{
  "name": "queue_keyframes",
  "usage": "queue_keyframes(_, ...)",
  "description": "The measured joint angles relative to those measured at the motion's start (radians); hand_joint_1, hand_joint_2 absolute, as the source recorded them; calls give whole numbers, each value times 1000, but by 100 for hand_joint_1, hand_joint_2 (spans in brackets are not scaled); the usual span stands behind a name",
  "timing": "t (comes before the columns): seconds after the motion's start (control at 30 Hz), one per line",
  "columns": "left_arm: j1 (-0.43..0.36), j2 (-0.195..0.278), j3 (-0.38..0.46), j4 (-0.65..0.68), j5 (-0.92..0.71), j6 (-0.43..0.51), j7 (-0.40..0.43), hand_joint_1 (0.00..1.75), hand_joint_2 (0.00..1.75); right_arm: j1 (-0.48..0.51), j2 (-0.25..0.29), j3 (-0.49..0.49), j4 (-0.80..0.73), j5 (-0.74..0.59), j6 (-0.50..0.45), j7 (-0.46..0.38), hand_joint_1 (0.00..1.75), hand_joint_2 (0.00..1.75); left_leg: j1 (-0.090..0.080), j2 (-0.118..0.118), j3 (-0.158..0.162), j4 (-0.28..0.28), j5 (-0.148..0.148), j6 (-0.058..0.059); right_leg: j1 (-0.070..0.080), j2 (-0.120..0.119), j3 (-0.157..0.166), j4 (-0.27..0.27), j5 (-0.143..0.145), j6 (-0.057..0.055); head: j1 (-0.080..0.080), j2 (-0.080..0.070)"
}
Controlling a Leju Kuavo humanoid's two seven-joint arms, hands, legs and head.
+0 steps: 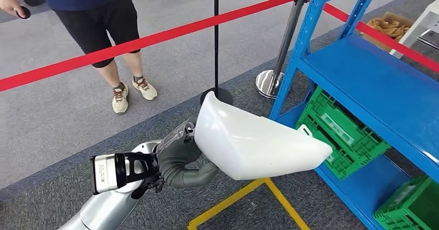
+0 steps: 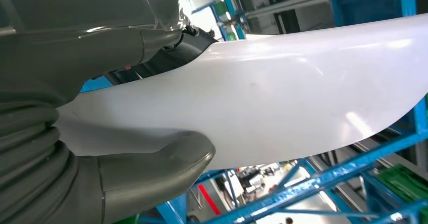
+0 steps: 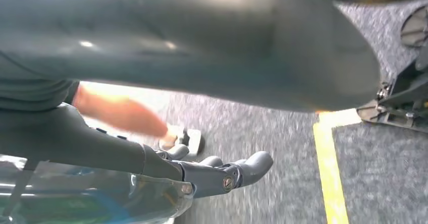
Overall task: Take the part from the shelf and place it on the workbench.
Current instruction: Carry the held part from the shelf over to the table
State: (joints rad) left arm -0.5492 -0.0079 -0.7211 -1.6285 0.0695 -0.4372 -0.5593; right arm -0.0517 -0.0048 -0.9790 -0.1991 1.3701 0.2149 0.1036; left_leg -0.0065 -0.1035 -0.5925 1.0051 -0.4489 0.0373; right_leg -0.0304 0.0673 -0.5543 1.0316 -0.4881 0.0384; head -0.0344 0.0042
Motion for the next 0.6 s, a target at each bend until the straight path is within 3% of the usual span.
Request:
queue_keyframes(0.03, 3, -2, 2, 0, -4, 2, 0, 175, 175, 0, -4, 3, 0, 3, 3, 2, 0, 0, 1, -11, -4, 1, 1, -7, 1, 8, 7, -16, 0, -3, 0, 0)
queue_keyframes(0.1, 13, -3, 8, -1, -13, 5, -2, 175, 175, -1, -9, 9, 0, 6, 7, 6, 0, 0, 5, -30, -10, 0, 6, -20, 4, -13, 11, -20, 3, -13, 0, 0)
queue_keyframes(0.13, 17, -3, 13, -2, -16, 5, -3, 175, 175, -2, -13, 12, -1, 7, 9, 9, 0, 0, 5, -22, -16, 6, 1, -26, 4, -25, 13, -22, 6, -20, -1, 0)
queue_keyframes(0.2, 23, -4, 20, -4, -18, 5, -7, 175, 175, -1, -17, 16, -1, 9, 10, 16, 0, 0, 3, 29, -50, 69, -37, -34, 2, -52, 15, -26, 9, -31, -8, 0)
queue_keyframes(0.27, 32, -4, 23, -4, -19, 4, -9, 175, 175, 3, -22, 17, -1, 13, 10, 26, 0, 0, 4, 81, -116, 202, -100, -41, 5, -80, 14, -26, 8, -34, -14, 0)
queue_keyframes(0.33, 47, -4, 24, -4, -19, 1, -10, 175, 175, 6, -28, 19, -1, 19, 11, 34, 0, 0, 8, 94, -160, 291, -123, -44, 7, -110, 12, -26, 8, -34, -14, 0)
queue_keyframes(0.37, 53, -4, 25, -4, -19, 0, -10, 175, 175, 7, -31, 20, -1, 21, 12, 36, 0, 0, 9, 96, -156, 284, -110, -44, 7, -123, 12, -26, 7, -34, -14, 0)
queue_keyframes(0.4, 56, -4, 25, -5, -19, -2, -10, 175, 175, 6, -33, 20, -1, 22, 12, 37, 0, 0, 9, 103, -128, 234, -81, -42, 7, -136, 14, -26, 6, -33, -15, 0)
queue_keyframes(0.47, 56, -5, 27, -9, -19, -3, -11, 175, 175, 5, -36, 22, -2, 22, 13, 38, 0, 0, 3, 151, -47, 92, -31, -34, 10, -157, 18, -25, 2, -27, -15, 0)
queue_keyframes(0.53, 57, -7, 29, -14, -19, -4, -12, 175, 175, 5, -38, 24, -2, 22, 15, 38, 0, 0, -5, 184, 0, 11, -17, -23, 15, -176, 22, -25, -3, -17, -14, 0)
queue_keyframes(0.6, 60, -8, 32, -16, -18, -4, -12, 175, 175, 4, -39, 25, -3, 23, 14, 40, 0, 0, -10, 164, 0, 3, -18, -10, 15, -199, 28, -28, -5, -6, -13, 0)
